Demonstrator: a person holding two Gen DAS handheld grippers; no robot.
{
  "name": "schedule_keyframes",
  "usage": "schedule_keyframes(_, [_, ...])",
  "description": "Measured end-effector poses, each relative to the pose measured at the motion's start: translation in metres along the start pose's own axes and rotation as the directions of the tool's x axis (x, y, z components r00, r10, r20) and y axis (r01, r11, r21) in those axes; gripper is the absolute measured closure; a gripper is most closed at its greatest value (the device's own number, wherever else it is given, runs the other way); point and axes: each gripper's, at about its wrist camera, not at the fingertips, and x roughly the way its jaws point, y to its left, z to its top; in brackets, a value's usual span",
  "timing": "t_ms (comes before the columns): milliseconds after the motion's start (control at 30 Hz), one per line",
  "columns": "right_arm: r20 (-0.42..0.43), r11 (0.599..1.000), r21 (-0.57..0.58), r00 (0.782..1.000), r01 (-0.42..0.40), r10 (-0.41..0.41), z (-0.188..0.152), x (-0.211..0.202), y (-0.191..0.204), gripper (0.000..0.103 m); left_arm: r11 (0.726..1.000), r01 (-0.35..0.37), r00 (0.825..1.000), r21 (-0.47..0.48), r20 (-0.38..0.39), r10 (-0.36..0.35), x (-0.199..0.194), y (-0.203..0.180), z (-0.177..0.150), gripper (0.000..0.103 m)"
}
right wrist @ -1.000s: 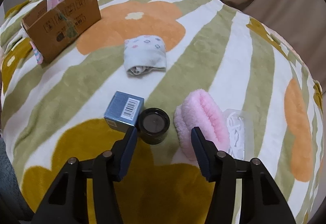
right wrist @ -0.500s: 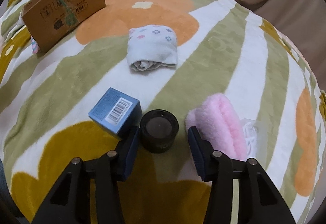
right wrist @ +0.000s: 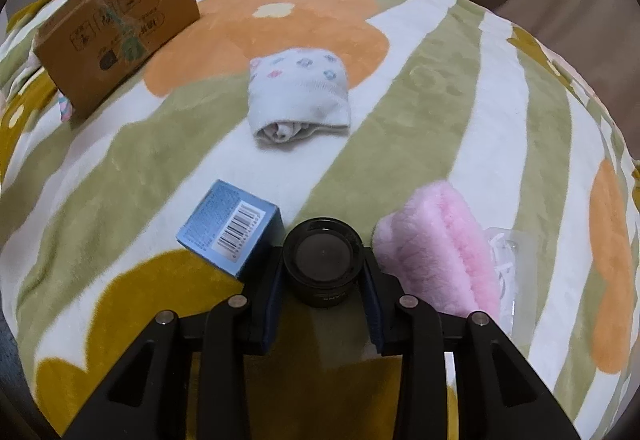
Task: Organize objects
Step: 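Grasp the black jar with the right tool and lift it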
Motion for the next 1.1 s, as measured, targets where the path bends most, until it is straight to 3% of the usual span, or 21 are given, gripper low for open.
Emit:
schedule_keyframes(400, [0.168,0.988,0.154,0.985,0.020,-0.047,0.036,-0.107,0.002,0.070,0.999,0.028,1.000,-0.025,-0.003,-0.028,0.001,0.004,-0.001,0.041])
schedule_keyframes(567, [0.249,0.977,0.193,0.958,0.092,-0.139,0.046,-0.166,0.018,0.070,0.999,0.029,1.000,-0.024,-0.005,-0.030,0.001,0.004,-0.001,0.041])
schedule_keyframes(867, [0.361,0.957,0.279,0.914,0.084,-0.186,0.042,-0.250,0.049,0.070,0.999,0.045,0.999,-0.017,-0.003,-0.045,-0.004,0.003,-0.003,0.041])
schedule_keyframes(1100, [0.362,0.934,0.335,0.899,0.122,-0.247,0.033,-0.278,0.062,0.070,0.998,0.056,0.998,-0.018,-0.002,-0.056,-0.010,0.006,-0.005,0.041])
